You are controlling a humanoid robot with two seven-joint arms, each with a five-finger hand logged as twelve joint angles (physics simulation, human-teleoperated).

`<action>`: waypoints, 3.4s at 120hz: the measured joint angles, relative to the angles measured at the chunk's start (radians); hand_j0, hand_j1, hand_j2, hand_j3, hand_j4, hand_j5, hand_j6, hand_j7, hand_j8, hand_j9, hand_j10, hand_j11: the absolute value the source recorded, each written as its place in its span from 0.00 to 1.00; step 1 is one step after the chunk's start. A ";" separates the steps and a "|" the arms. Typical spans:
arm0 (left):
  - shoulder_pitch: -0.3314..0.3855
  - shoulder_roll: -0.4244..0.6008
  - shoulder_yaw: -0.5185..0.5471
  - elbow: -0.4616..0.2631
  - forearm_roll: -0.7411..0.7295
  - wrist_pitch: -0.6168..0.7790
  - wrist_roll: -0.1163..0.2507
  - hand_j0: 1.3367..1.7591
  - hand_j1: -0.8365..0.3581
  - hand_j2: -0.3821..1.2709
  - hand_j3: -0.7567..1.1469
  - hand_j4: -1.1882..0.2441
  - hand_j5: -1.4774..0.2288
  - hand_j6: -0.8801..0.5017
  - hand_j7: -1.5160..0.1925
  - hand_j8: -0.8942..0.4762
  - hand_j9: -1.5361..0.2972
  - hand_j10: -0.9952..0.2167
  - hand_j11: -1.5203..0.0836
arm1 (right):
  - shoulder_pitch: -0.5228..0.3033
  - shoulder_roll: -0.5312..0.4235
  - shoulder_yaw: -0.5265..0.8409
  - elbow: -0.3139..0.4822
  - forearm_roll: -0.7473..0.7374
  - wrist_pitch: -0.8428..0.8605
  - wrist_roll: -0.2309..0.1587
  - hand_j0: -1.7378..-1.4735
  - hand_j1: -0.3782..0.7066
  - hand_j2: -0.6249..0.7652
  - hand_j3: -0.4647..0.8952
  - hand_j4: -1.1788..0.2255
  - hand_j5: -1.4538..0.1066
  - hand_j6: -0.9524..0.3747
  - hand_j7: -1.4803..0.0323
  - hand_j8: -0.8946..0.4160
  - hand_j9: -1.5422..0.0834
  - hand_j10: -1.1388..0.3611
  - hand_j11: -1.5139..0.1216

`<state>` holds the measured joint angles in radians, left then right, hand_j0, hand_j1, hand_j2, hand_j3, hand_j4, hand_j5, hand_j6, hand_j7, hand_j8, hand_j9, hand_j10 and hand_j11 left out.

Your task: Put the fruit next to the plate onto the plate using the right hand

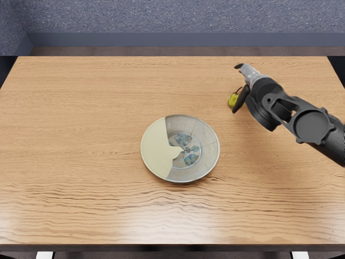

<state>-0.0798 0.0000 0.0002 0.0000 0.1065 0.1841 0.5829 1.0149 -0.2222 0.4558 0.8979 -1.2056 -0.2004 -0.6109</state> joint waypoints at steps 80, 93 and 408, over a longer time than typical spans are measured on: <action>0.000 0.000 0.000 0.000 0.000 0.000 0.000 0.76 0.99 0.23 0.40 0.83 0.87 0.64 0.89 0.66 0.84 0.82 0.95 | -0.007 0.021 -0.088 -0.003 0.012 -0.138 0.000 0.30 0.29 0.42 0.34 0.67 0.73 0.53 0.77 0.50 0.76 0.60 0.73; 0.000 0.000 0.000 0.000 0.000 0.000 0.000 0.76 0.99 0.23 0.40 0.83 0.87 0.64 0.89 0.66 0.84 0.82 0.95 | -0.007 0.029 -0.089 -0.007 0.015 -0.133 0.000 0.30 0.34 0.41 0.34 0.64 0.69 0.50 0.73 0.46 0.72 0.57 0.70; 0.000 0.000 0.000 0.000 0.000 0.000 0.000 0.76 0.99 0.23 0.40 0.83 0.87 0.64 0.89 0.66 0.84 0.82 0.95 | 0.104 -0.021 -0.077 -0.028 0.400 0.190 0.011 0.33 0.57 0.59 0.34 0.30 0.28 0.32 0.32 0.34 0.30 0.32 0.28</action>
<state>-0.0798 0.0000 -0.0002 0.0000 0.1065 0.1842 0.5829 1.1190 -0.2428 0.3791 0.8699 -0.8059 -0.0102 -0.5998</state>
